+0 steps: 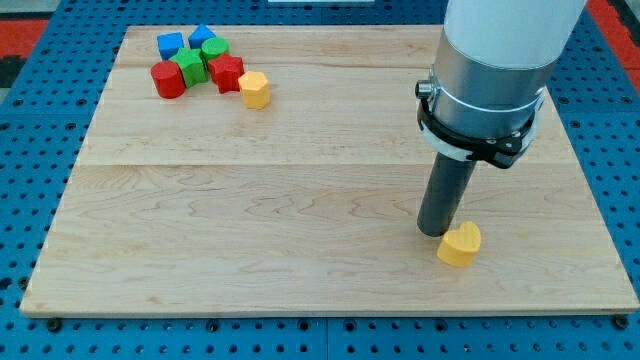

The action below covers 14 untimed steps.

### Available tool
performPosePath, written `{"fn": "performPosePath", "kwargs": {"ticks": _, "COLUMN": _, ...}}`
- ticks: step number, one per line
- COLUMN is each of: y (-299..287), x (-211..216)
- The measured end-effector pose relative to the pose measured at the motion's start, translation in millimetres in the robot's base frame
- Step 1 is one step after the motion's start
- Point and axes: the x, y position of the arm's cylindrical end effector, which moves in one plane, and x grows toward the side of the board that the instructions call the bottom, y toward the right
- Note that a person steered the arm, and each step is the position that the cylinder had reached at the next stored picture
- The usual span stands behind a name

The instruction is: Nudge the blue cube down a bit

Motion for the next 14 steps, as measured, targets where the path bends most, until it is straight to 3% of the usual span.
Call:
{"fn": "performPosePath", "kwargs": {"ticks": 3, "y": -1, "x": 0}}
{"fn": "performPosePath", "kwargs": {"ticks": 4, "y": -29, "x": -18}}
{"fn": "performPosePath", "kwargs": {"ticks": 6, "y": -137, "x": -76}}
{"fn": "performPosePath", "kwargs": {"ticks": 8, "y": -265, "x": -96}}
{"fn": "performPosePath", "kwargs": {"ticks": 10, "y": -366, "x": -159}}
{"fn": "performPosePath", "kwargs": {"ticks": 12, "y": -412, "x": -210}}
{"fn": "performPosePath", "kwargs": {"ticks": 14, "y": -417, "x": -229}}
